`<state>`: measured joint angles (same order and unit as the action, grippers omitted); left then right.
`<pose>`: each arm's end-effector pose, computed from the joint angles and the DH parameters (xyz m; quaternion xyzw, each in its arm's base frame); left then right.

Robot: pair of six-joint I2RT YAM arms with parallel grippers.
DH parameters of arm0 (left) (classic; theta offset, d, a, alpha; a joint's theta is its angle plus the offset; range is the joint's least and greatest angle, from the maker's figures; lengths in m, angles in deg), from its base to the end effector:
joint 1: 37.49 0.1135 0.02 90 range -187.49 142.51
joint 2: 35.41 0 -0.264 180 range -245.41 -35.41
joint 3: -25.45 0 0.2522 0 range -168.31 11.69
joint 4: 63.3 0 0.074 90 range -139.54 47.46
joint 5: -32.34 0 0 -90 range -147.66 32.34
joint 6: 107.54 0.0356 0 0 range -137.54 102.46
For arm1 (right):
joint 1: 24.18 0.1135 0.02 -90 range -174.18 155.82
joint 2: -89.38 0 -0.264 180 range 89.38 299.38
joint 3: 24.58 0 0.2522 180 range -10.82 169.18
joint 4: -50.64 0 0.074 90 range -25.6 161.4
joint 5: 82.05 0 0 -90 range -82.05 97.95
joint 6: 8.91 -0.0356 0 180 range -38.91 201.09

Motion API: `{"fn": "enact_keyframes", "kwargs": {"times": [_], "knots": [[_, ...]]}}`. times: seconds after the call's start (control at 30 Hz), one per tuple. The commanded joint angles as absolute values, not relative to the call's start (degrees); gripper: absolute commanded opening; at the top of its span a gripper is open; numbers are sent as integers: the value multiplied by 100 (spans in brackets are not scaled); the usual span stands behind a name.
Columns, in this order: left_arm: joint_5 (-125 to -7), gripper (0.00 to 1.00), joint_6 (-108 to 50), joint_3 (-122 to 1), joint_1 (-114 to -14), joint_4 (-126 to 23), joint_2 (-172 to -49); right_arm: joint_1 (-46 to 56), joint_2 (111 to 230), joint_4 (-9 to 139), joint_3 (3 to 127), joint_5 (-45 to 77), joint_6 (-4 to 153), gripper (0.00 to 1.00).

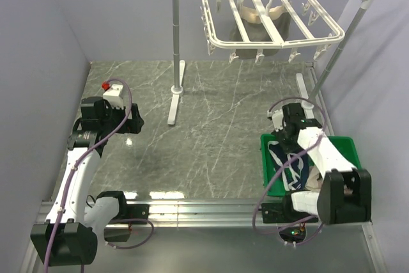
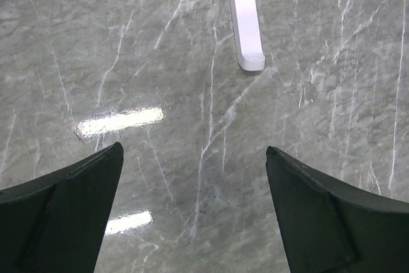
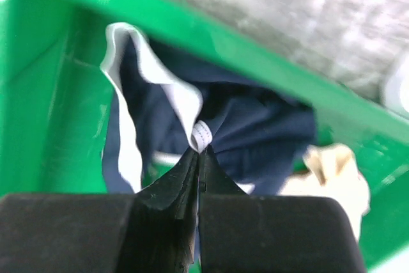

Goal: Clip the underwear to the hanger

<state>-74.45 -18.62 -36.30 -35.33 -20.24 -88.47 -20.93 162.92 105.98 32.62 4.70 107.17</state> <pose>0.2001 -0.0027 0.3016 0.0434 0.8766 -0.1248 0.4628 0.2214 0.0106 0.1917 -0.2455 0.9558 -0.0589 0.1504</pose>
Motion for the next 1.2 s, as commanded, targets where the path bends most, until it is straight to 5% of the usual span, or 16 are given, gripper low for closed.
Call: {"fn": "enact_keyframes", "kwargs": {"times": [0.0, 0.67, 1.17], "knots": [[-7742, 99, -1624, -3902, -3538, -1940, -8928, -2057, 15540, 11308, 3900, 645, 10851, 0], [-8788, 99, -1718, -4439, -3459, -1517, -9016, -1689, 14879, 12734, 7257, 4124, 11150, 0], [-9765, 99, -2298, -4667, -3046, -1720, -9174, 1024, 16021, 11014, 6654, 3223, 10597, 0]]}}
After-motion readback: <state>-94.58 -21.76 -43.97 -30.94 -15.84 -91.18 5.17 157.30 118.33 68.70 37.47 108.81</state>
